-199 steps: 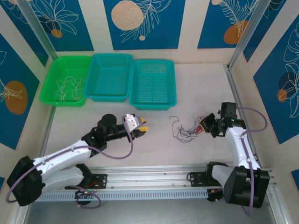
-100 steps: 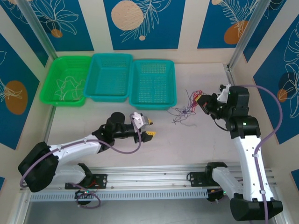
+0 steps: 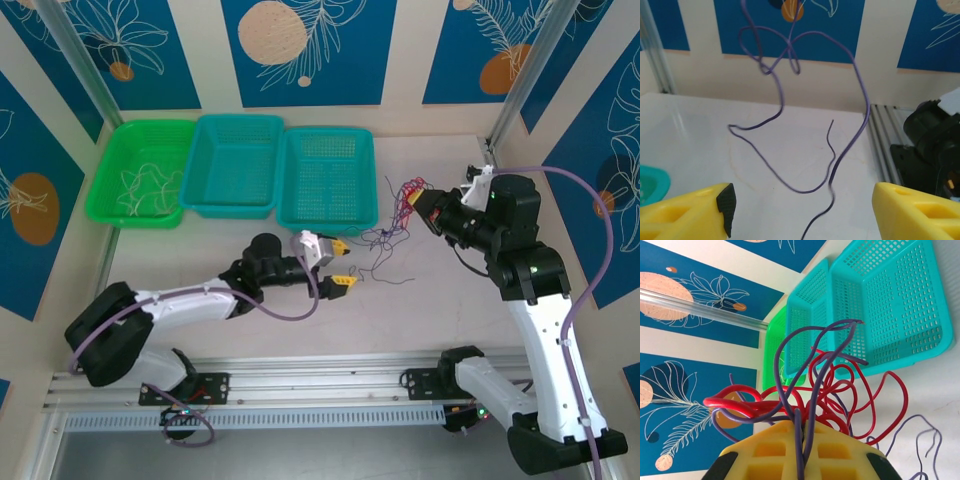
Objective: Untangle the cables
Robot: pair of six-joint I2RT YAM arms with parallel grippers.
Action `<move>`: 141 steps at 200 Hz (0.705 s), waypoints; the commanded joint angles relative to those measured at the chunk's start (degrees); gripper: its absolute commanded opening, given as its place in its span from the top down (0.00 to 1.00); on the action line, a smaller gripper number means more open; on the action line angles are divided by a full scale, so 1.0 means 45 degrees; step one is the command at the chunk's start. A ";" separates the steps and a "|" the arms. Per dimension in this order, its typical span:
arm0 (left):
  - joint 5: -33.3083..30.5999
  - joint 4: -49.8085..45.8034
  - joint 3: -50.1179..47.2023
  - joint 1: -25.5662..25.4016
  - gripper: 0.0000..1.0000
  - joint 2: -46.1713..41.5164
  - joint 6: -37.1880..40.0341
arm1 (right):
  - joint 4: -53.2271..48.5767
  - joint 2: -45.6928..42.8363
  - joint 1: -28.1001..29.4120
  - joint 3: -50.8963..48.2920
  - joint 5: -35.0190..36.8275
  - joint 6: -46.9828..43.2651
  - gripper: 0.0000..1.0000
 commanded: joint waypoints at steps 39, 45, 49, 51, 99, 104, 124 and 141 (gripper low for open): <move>0.0464 0.1593 0.1378 -0.0813 0.64 0.1451 -0.0872 | 0.0069 -0.0014 0.0453 0.0226 0.0790 0.0403 1.00; 0.0443 0.1506 0.1381 -0.0804 0.79 0.1446 -0.0838 | -0.0011 -0.0038 0.0463 0.0229 0.0925 0.0352 1.00; 0.0429 0.1416 0.1381 -0.0823 0.89 0.1423 -0.0808 | -0.0094 -0.0056 0.0464 0.0217 0.1036 0.0322 1.00; 0.0406 0.1383 0.1371 -0.0816 0.93 0.1419 -0.0796 | -0.0125 -0.0052 0.0463 0.0205 0.1099 0.0297 1.00; -0.0933 0.0440 0.0249 -0.0792 1.00 0.0009 -0.0547 | -0.1868 -0.0343 0.0153 -0.1332 0.4480 -0.0538 0.94; -0.1127 0.0305 0.0108 -0.0794 1.00 -0.0128 -0.0586 | -0.1953 -0.0311 0.0098 -0.1783 0.4717 -0.0620 0.93; -0.1411 -0.0099 -0.0289 -0.0799 1.00 -0.0269 -0.0845 | -0.1436 -0.0199 -0.0057 -0.4115 0.4612 -0.0454 0.87; -0.1413 0.0071 -0.0638 -0.0794 1.00 0.0016 -0.1222 | -0.0875 0.0097 -0.0227 -0.5917 0.4305 -0.0061 0.72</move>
